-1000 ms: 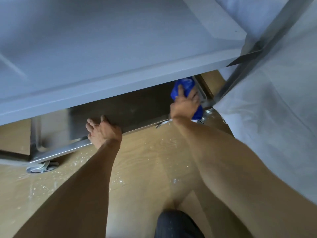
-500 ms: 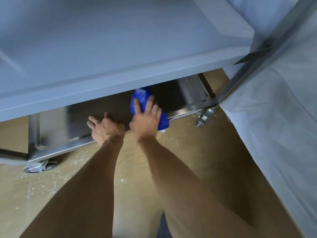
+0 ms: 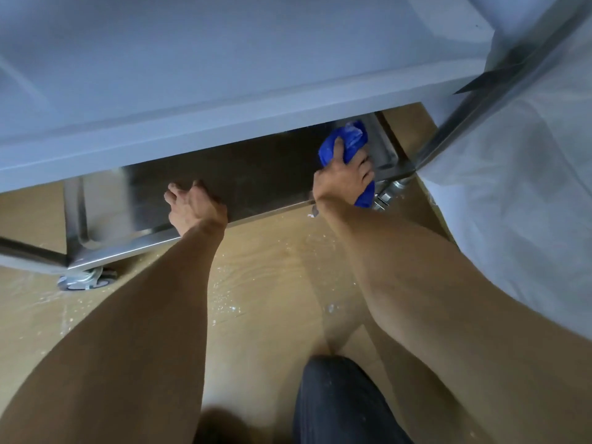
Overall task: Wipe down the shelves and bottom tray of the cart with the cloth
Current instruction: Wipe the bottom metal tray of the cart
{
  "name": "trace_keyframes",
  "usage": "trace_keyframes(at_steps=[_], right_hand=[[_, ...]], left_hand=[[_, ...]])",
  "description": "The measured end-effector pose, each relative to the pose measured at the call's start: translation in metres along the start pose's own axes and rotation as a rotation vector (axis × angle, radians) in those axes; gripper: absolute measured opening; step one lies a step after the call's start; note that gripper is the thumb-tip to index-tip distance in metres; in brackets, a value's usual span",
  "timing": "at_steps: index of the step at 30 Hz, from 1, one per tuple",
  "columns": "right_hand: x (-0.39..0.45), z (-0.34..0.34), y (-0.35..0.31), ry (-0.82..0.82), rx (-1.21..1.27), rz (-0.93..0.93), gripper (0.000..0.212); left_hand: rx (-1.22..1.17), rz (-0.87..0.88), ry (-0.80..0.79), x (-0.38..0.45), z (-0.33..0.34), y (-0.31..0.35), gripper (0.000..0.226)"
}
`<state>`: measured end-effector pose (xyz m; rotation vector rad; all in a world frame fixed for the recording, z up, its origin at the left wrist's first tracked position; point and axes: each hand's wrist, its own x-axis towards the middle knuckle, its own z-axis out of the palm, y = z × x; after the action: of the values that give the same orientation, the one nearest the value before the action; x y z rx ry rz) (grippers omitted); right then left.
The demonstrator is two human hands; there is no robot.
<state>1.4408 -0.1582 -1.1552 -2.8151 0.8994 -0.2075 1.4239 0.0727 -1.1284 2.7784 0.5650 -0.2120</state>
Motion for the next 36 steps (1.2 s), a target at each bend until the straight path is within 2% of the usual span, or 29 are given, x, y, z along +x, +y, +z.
trace_keyframes(at_steps=[3,7,11,13,15,18,20,22,24,26,29,33,36], right_hand=[[0.016,-0.008,0.016,0.023,-0.001,0.076,0.074],[0.004,-0.008,0.019,0.013,-0.040,0.003,0.067],[-0.075,0.005,-0.029,-0.009,0.024,-0.327,0.064],[-0.118,0.009,-0.064,-0.043,0.068,-0.545,0.060],[-0.142,0.008,-0.091,-0.074,0.077,-0.629,0.063],[-0.143,0.003,-0.099,-0.079,0.131,-0.538,0.078],[-0.128,0.002,-0.090,-0.070,0.145,-0.473,0.083],[-0.103,0.004,-0.078,-0.027,0.174,-0.329,0.079],[-0.081,0.008,-0.074,0.026,0.209,-0.159,0.076],[-0.073,0.011,-0.082,0.025,0.152,-0.113,0.077],[-0.082,0.018,-0.119,-0.040,0.077,-0.253,0.079],[-0.126,0.026,-0.219,-0.160,0.136,-0.575,0.057],[-0.194,0.030,-0.259,-0.229,0.108,-0.821,0.075]], left_hand=[[0.013,0.003,-0.013,0.001,-0.004,-0.001,0.027],[-0.005,-0.020,-0.037,0.006,-0.007,-0.003,0.026],[-0.160,-0.007,-0.045,0.004,-0.024,-0.012,0.027],[-0.254,-0.029,0.038,-0.015,-0.038,-0.025,0.034],[-0.266,-0.095,0.132,-0.039,-0.050,-0.052,0.034],[-0.320,-0.382,0.284,-0.059,-0.068,-0.106,0.028],[-0.406,-0.562,0.440,-0.054,-0.085,-0.137,0.039],[-0.469,-0.561,0.544,-0.041,-0.103,-0.159,0.046],[-0.540,-0.494,0.536,-0.024,-0.114,-0.175,0.039],[-0.542,-0.463,0.524,-0.014,-0.119,-0.183,0.031],[-0.478,-0.405,0.558,-0.013,-0.114,-0.189,0.027],[-0.461,-0.343,0.583,-0.010,-0.110,-0.196,0.027],[-0.483,-0.360,0.542,-0.007,-0.107,-0.197,0.032]])
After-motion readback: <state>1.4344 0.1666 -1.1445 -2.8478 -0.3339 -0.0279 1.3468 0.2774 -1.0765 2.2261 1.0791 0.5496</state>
